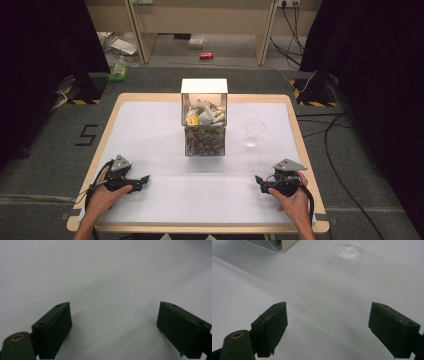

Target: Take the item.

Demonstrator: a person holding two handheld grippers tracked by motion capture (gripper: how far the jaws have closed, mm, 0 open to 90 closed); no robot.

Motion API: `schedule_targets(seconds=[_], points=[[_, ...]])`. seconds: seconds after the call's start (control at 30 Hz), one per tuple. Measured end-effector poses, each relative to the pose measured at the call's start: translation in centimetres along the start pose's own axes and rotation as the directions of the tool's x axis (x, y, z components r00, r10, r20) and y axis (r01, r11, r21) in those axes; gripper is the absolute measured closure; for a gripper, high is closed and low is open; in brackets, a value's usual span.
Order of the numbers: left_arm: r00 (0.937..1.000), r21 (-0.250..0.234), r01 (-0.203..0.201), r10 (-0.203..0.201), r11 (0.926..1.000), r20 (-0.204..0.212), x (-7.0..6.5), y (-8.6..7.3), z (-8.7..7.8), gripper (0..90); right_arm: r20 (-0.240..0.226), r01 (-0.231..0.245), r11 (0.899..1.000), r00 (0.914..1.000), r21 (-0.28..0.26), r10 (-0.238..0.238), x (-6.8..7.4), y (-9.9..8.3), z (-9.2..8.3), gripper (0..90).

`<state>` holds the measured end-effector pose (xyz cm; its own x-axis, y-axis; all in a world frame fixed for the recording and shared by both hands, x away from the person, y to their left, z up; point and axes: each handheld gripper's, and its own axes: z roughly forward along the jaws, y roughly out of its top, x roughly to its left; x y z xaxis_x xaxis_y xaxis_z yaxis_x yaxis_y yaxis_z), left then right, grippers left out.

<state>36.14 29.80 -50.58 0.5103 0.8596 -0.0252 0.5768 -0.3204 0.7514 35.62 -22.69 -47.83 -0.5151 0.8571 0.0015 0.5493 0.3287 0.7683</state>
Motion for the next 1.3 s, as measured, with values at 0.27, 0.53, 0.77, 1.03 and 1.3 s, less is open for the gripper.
schedule_targets(seconds=[0.27, 0.53, 0.77, 1.03, 1.3], points=[[1.0, 0.0, -0.001, 0.001, 1.0, 0.0, 0.0, 0.0, 0.0, 11.6, 0.003, -0.002, 0.999, 1.0, -0.036, 0.002, 0.0, 0.6, -0.8, 16.9], [1.0, 0.0, 0.0, 0.0, 1.0, 0.0, 0.0, 0.0, 0.0, 11.6, -0.007, 0.016, 0.997, 0.9998, -0.072, -0.017, 0.9, 1.7, -1.5, 17.0], [1.0, 0.0, 0.0, 0.0, 1.0, 0.0, 0.0, 0.0, 0.0, 11.7, -0.017, 0.026, 0.996, 0.9995, -0.088, -0.028, 1.6, 2.7, -1.6, 17.3], [1.0, 0.0, 0.0, 0.0, 1.0, 0.0, 0.0, 0.0, 0.0, 11.6, -0.028, 0.053, 0.991, 0.998, -0.12, -0.056, 2.4, 4.1, -2.3, 18.5], [1.0, 0.0, 0.0, 0.0, 1.0, 0.0, 0.0, 0.0, 0.0, 11.6, -0.043, 0.064, 0.985, 0.9965, -0.163, -0.072, 3.0, 6.1, -2.7, 19.9]])
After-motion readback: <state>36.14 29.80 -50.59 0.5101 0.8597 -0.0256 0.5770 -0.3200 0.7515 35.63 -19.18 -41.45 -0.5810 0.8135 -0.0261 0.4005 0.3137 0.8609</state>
